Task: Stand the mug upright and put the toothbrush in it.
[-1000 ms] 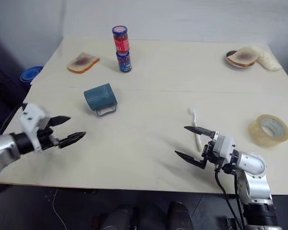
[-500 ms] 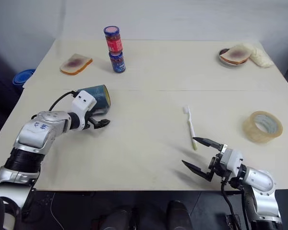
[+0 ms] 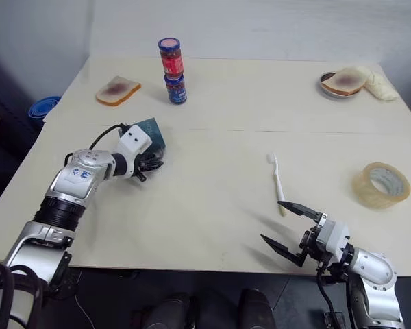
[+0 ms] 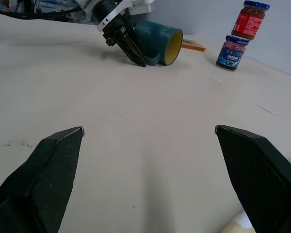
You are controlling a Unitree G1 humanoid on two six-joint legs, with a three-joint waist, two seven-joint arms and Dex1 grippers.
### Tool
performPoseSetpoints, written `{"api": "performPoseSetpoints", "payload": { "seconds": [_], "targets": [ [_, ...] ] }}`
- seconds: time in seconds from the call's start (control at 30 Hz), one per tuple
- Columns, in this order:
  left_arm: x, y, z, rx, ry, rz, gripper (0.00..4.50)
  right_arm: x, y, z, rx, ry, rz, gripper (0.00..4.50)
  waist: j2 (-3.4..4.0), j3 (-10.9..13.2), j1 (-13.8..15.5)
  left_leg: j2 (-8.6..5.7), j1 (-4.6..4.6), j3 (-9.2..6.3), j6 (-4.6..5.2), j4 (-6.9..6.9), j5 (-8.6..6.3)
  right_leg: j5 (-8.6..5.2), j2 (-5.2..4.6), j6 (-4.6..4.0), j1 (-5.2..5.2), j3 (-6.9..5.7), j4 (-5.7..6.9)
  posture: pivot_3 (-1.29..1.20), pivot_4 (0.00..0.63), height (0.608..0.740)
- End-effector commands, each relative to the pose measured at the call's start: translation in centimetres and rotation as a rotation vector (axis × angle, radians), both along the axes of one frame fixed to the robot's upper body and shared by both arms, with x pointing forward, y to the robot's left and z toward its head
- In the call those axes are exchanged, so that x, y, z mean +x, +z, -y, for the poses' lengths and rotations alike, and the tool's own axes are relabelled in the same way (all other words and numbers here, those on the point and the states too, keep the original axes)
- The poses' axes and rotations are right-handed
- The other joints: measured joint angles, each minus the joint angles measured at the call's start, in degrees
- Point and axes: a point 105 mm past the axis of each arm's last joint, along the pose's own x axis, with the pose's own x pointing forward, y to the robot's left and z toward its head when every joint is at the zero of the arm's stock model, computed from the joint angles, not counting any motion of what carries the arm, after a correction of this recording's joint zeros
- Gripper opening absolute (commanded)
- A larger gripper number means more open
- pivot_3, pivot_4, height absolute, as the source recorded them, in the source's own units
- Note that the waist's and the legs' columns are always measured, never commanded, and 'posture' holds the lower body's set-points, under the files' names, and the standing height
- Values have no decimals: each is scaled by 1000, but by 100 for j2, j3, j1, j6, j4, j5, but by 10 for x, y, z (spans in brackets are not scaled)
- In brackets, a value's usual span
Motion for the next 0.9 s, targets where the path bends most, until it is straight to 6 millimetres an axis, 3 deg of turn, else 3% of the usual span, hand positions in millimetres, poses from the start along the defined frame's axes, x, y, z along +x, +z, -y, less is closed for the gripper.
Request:
{"api": "performPoseSetpoints", "payload": {
  "seconds": [0.03,0.13,0.23,0.3,0.37,0.43,0.6,0.8,0.9],
  "targets": [
    [-6,-17,-5,33,6,-51,553,-2,4,4,21,-20,36,4500,0,0,-7,0,0,0,0,0,0,0,0,0,0,0,-1,0,150,740],
    [-11,-10,0,-6,-32,-9,30,-3,2,5,22,-21,33,4500,11,-6,-16,8,2,0,0,-1,0,0,-1,0,0,1,1,0,150,740],
    [-16,26,13,-141,-118,127,30,-3,1,5,18,-29,34,4500,12,-6,-22,13,2,1,0,-4,0,0,1,0,-4,2,1,0,150,740],
    [-27,60,31,-353,-233,223,30,-5,0,8,10,-42,34,4500,10,-5,-4,15,-3,0,0,0,0,0,1,0,-4,0,-1,0,150,740],
    [-67,103,61,-703,-536,262,30,-6,0,16,-9,-77,37,4500,5,-1,33,9,-11,-12,3,9,1,0,-9,0,-3,-7,1,0,150,740],
    [-90,122,69,-911,-679,263,30,-6,1,24,-31,-106,49,4500,-5,3,42,2,-32,-33,8,19,0,1,-26,1,-7,-11,-2,0,150,740],
    [-112,75,105,-901,-895,140,30,-4,12,44,-83,-175,104,4500,13,-7,-23,-5,-3,-10,10,-2,-1,1,-17,2,8,-14,-9,0,150,740],
    [-95,3,147,-928,-856,73,30,-5,21,56,-135,-226,157,4500,4,-2,12,-11,-5,6,9,8,0,2,0,3,9,-6,-17,0,150,740],
    [-93,-11,150,-901,-847,67,30,-6,24,55,-139,-230,167,4500,4,-2,1,-11,-7,10,10,-1,0,2,0,4,1,-6,-21,0,150,740]
  ]
}}
